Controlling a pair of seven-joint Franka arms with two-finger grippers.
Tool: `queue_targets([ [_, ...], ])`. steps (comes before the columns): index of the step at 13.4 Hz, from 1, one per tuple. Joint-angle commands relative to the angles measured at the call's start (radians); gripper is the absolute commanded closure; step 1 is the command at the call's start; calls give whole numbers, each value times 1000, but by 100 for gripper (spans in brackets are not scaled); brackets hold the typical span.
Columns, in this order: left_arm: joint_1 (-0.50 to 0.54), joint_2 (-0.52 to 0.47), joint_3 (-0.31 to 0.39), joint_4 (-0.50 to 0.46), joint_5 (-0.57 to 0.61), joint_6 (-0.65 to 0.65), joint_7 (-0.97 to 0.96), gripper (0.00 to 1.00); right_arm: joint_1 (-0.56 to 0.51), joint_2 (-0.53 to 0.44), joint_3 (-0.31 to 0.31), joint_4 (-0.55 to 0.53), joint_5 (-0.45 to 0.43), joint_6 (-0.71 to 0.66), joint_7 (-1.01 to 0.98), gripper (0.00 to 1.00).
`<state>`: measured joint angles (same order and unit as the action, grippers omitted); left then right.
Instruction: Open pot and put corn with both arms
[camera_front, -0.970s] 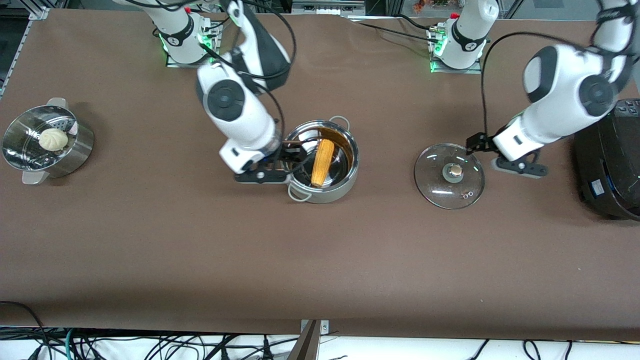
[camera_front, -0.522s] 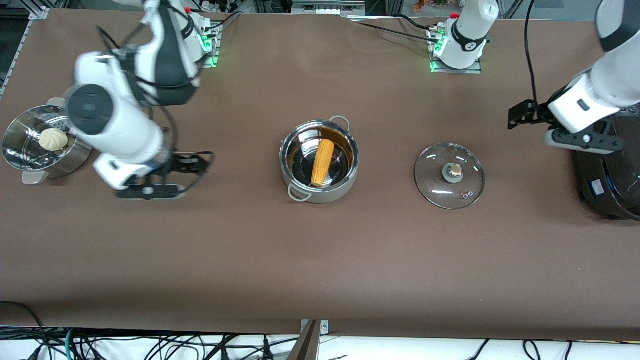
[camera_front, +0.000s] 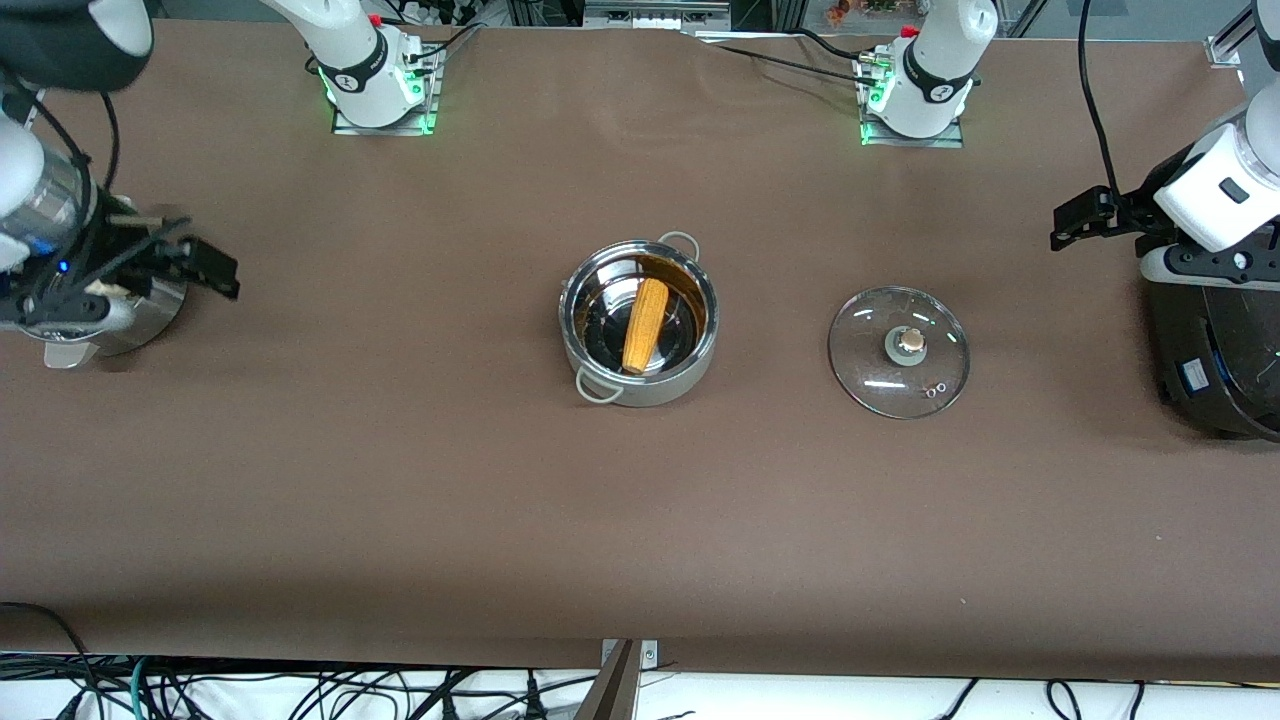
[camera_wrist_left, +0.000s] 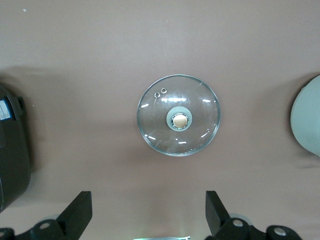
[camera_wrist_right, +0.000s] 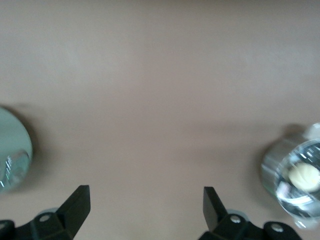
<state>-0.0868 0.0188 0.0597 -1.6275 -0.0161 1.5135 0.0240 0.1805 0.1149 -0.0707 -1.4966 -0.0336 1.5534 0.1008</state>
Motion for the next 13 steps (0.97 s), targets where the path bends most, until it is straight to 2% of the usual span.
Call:
queue_targets([
  [1,7,18,-8,37,10,-23,-15,0,-108,-166,100,-266,-23,147,4,0],
  [2,7,18,-9,34,10,-23,-27,0,-137,-197,100,-321,-5,193,-3,0],
  [3,7,16,-11,29,10,-23,-30,0,-151,-198,98,-317,15,194,-7,0],
  [9,21,16,-12,26,10,-23,-30,0,-168,-120,57,-191,32,111,-45,0],
  [13,24,20,-15,29,21,-18,-27,0,-168,-119,57,-192,35,111,-46,0],
])
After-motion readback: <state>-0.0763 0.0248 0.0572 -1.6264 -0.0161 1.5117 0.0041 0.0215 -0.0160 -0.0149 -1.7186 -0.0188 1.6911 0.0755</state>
